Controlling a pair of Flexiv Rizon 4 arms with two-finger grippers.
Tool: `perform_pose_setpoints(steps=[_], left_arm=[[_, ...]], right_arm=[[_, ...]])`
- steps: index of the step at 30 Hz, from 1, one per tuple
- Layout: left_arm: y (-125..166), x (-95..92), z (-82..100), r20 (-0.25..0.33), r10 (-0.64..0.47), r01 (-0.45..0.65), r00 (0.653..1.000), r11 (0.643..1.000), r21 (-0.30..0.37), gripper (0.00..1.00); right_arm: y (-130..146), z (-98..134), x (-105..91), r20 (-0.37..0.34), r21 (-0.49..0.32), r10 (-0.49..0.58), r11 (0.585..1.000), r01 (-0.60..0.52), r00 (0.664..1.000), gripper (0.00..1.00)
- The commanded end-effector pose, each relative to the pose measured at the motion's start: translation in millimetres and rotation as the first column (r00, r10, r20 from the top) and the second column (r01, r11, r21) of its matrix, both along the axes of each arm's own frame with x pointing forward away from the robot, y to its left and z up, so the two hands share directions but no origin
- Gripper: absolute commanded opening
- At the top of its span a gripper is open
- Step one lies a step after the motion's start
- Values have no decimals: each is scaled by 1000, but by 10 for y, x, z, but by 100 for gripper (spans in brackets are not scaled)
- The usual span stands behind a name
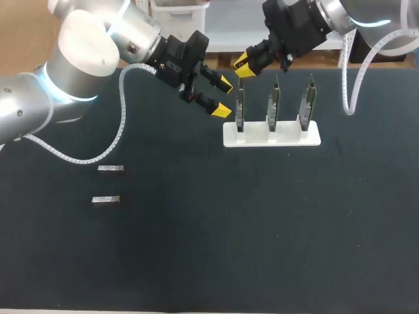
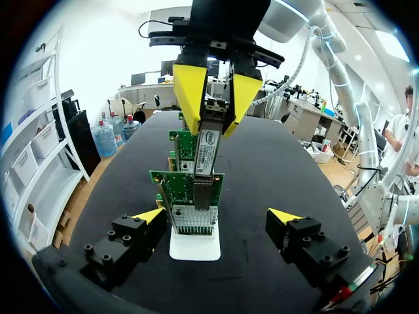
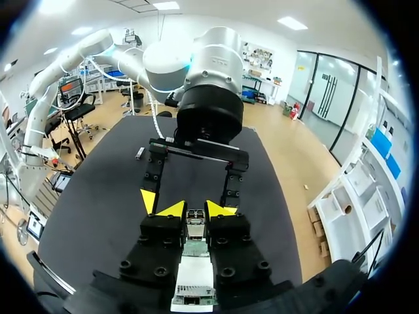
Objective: Pick up the optical module with the left hand, and insert it into the network port with the right hand.
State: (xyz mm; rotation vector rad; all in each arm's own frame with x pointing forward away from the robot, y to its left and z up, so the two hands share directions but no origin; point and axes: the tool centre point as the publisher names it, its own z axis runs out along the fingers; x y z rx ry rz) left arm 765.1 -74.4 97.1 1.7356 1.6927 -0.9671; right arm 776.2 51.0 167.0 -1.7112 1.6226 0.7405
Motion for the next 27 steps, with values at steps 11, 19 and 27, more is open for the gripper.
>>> perform_pose_setpoints(steps=[11,19,27], left_arm=[[-7,19,-2,-2,-2,2,1000,1000,2,100],[-7,19,-2,-2,-2,2,1000,1000,2,100],[-7,19,-2,-2,-2,2,1000,1000,2,100]], right_arm=[[-18,-82,-18,-10,-16,-14,1000,14,1000,0],[-15,-116,-17,-10,-22,-18,1000,18,1000,0],[-7,-33,-18,9,-15,-13,1000,13,1000,0]])
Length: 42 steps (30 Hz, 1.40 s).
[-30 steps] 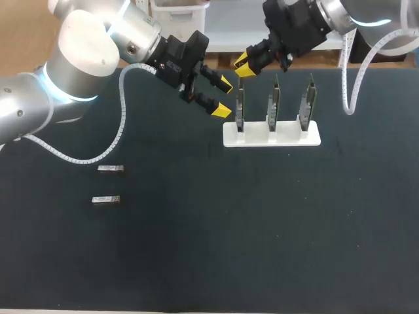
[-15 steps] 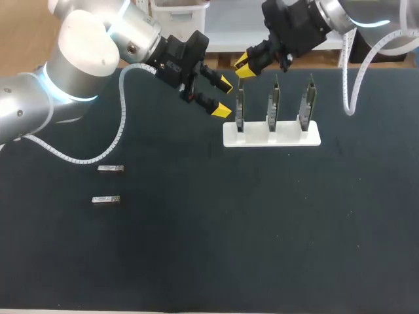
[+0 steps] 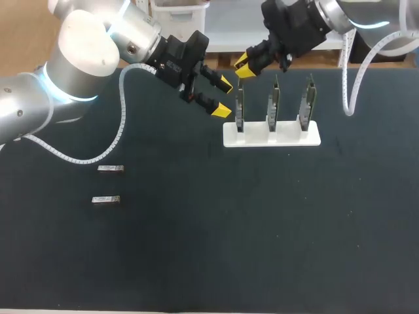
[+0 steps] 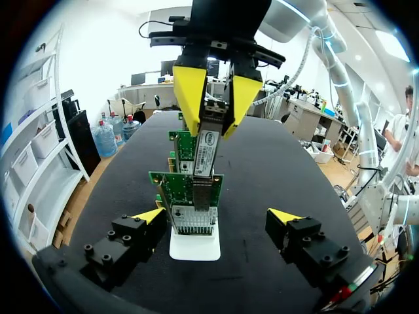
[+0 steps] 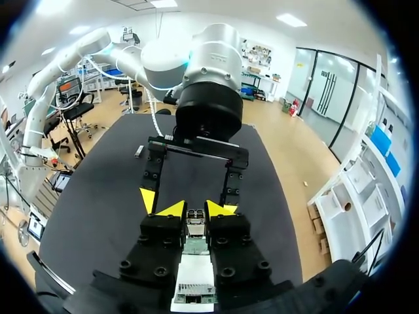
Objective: Pick up the optical module with the left hand, and insert it into the network port with the right hand.
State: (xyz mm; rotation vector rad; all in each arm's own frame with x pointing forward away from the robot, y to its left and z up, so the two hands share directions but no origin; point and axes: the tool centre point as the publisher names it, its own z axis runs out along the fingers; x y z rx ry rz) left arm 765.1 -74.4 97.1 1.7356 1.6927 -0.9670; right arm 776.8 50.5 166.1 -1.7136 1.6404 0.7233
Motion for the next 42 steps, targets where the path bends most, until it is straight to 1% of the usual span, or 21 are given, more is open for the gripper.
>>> perform_pose_setpoints(steps=[1,24,42], left_arm=[[-7,19,-2,-2,-2,2,1000,1000,2,100],[-7,19,-2,-2,-2,2,1000,1000,2,100],[-7,19,-2,-2,-2,2,1000,1000,2,100]], right_arm=[[-1,-15,-23,11,1,-1,1000,1,1000,0],[0,64,-15,33,-15,-4,1000,4,999,0],[1,-26,-31,19,-33,-14,999,15,1000,0]])
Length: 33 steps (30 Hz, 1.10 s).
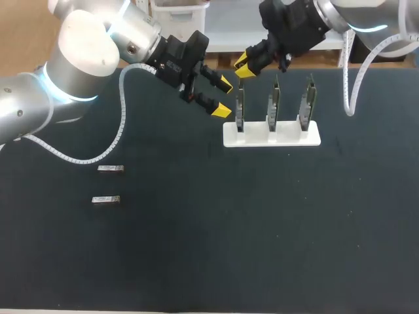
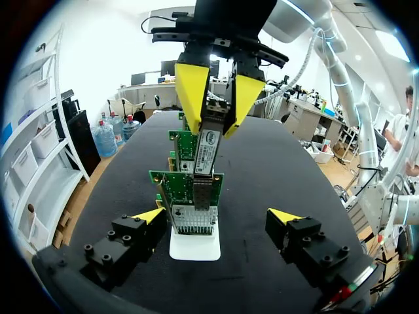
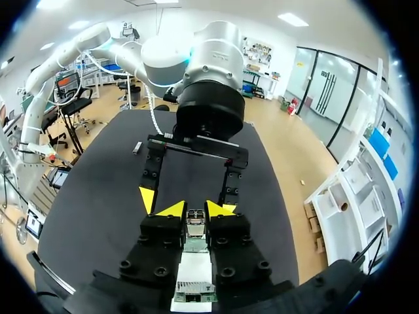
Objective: Pick up the optical module with the left hand, and insert it into the network port with the right hand.
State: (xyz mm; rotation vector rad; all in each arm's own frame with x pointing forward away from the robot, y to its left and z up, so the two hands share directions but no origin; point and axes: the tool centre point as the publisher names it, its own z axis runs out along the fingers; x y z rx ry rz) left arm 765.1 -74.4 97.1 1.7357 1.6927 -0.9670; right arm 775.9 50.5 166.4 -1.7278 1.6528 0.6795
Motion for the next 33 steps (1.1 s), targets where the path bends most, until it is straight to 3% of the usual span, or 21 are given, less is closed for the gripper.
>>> perform_pose_setpoints(steps=[1,12,33], left_arm=[[-7,19,-2,-2,-2,2,1000,1000,2,100],[-7,19,-2,-2,-2,2,1000,1000,2,100],[-7,19,-2,-2,-2,2,1000,1000,2,100]], right_arm=[[2,-37,-24,0,-4,-6,1000,6,1000,0],[1,-96,-32,-15,-10,-13,1000,13,1000,0],[36,48,-48,26,-14,-15,1000,15,1000,0]])
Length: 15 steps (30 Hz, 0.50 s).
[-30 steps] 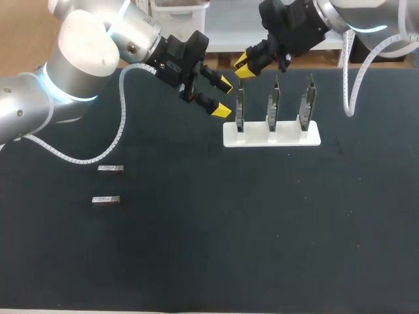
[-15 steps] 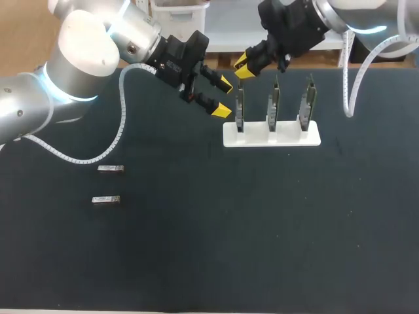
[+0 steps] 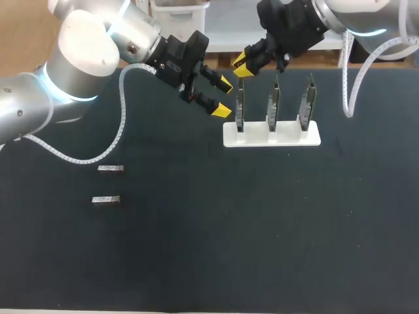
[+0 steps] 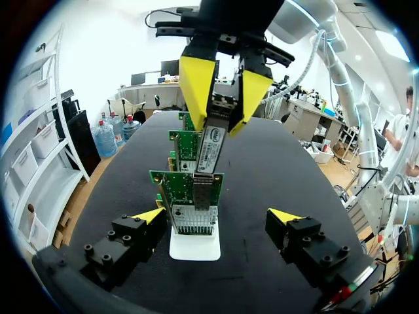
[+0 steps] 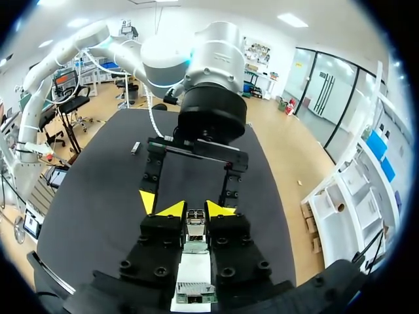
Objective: Pick up the optical module with the left hand, and insert it into the network port with the right hand.
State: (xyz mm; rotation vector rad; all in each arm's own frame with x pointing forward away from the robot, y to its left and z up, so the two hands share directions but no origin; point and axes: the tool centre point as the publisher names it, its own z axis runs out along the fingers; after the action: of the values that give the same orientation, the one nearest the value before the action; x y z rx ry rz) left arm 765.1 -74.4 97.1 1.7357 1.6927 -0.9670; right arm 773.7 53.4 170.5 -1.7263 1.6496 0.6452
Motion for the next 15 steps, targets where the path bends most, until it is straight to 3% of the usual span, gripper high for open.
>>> perform_pose_setpoints(steps=[1,15], left_arm=[[-7,19,-2,-2,-2,2,1000,1000,2,100],[-7,19,-2,-2,-2,2,1000,1000,2,100]], right_arm=[[9,5,-23,2,-6,-5,1000,5,1000,0],[6,-51,-6,-6,-17,-10,1000,10,1000,0]])
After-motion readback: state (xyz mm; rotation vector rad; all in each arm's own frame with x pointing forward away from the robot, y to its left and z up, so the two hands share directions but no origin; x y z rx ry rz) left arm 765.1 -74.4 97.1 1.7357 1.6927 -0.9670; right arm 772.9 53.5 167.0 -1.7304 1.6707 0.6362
